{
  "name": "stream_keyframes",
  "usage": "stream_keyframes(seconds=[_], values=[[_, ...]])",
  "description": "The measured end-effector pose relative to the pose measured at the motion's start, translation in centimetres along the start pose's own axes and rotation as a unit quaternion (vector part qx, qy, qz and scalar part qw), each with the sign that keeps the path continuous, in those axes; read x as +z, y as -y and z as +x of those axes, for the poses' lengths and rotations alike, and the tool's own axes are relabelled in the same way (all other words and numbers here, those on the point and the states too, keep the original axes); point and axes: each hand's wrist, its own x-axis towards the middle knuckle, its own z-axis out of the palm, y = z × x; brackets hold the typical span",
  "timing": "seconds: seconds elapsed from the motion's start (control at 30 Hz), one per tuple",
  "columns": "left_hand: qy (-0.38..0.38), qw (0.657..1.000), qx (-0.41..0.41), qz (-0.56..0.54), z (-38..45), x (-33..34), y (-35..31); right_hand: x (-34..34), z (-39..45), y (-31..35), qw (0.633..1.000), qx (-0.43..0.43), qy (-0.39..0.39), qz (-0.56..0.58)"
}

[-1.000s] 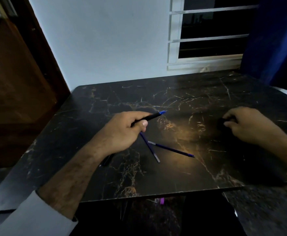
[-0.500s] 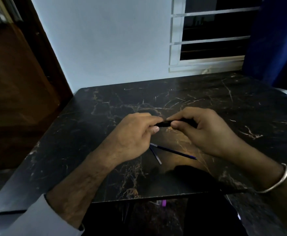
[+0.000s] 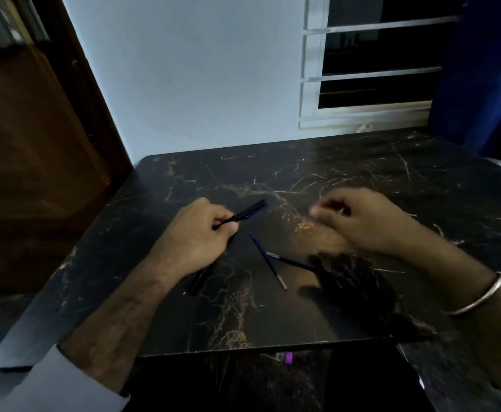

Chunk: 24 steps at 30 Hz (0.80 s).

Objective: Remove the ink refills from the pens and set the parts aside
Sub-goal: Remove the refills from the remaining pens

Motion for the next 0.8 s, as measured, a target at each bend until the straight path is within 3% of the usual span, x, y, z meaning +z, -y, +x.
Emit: stream_keyframes(seconds=[0.07, 0.13, 0.33, 0.57, 0.8], values=[[0.036, 0.997, -0.061, -0.013, -0.1, -0.2, 1.2, 0.6, -0.2, -1.1, 0.987, 0.035, 0.094, -0.124], [0.063, 0.993, -0.093, -0.027, -0.4, 0.1, 1.7, 1.7, -0.5, -1.6, 0.978, 0.028, 0.108, -0.177], [0.068, 0.993, -0.098, -0.001, -1.8, 1.4, 1.8, 2.9, -0.5, -0.8, 0.987, 0.038, 0.05, -0.146], [0.041, 0.992, -0.094, 0.073, -2.4, 2.9, 2.3, 4.4, -1.0, 1.1, 0.987, -0.021, 0.082, -0.138], [0.056, 0.991, -0.118, 0.04, -1.9, 2.7, 3.3, 4.9, 0.1, 2.0, 0.992, 0.014, 0.055, -0.115]])
